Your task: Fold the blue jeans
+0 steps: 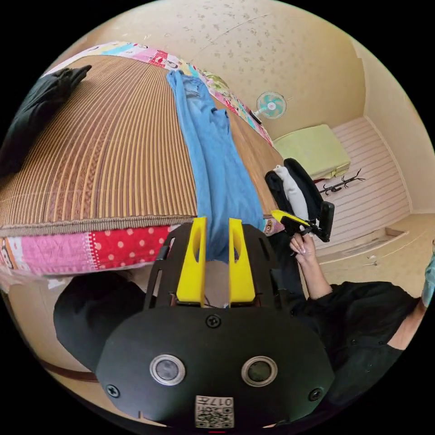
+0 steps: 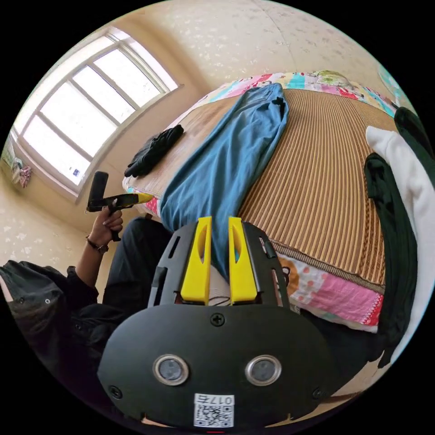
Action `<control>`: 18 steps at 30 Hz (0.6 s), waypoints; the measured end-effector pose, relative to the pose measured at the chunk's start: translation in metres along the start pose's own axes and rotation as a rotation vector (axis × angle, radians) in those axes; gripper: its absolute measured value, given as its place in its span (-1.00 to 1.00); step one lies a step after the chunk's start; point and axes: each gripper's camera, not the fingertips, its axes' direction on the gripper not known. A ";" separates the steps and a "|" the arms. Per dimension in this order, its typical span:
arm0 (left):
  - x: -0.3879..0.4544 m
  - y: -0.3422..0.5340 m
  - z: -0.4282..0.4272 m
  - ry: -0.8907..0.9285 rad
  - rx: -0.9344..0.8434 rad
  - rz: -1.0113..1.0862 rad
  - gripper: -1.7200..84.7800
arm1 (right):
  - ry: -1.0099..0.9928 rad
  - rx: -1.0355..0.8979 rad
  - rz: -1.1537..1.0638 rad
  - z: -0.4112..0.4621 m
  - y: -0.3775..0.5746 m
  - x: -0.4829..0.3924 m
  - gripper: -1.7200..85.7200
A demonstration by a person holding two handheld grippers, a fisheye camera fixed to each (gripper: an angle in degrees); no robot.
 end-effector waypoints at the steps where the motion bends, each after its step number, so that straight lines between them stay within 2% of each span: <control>1: 0.000 -0.005 0.006 -0.027 -0.001 -0.008 -0.78 | 0.003 0.012 0.023 0.002 -0.004 0.002 -0.81; 4: -0.003 -0.015 0.033 -0.038 -0.038 -0.043 -0.88 | -0.034 -0.118 0.086 0.035 -0.022 0.018 -0.87; 5: -0.006 -0.010 0.029 0.033 -0.022 -0.047 -0.92 | -0.076 -0.156 0.080 0.038 -0.023 0.021 -0.88; 6: -0.010 0.000 0.018 0.176 0.038 -0.030 -0.94 | -0.118 -0.096 0.059 0.020 -0.017 0.020 -0.90; 8: -0.021 0.024 -0.002 0.325 0.169 -0.026 -0.96 | -0.161 0.005 -0.013 -0.014 -0.001 0.015 -0.91; 10: -0.042 0.045 -0.002 0.406 0.178 -0.101 -0.96 | -0.132 0.025 -0.068 -0.029 0.017 0.013 -0.91; 11: -0.056 0.053 0.007 0.424 0.110 -0.192 -0.95 | -0.114 -0.041 -0.049 -0.023 0.024 0.019 -0.90; 13: -0.064 0.062 0.008 0.391 0.113 -0.226 -0.92 | -0.087 -0.139 0.021 -0.014 0.028 0.032 -0.89; 18: -0.039 0.031 -0.001 0.310 0.123 -0.116 -0.76 | -0.227 0.115 0.115 -0.057 0.005 0.067 -0.80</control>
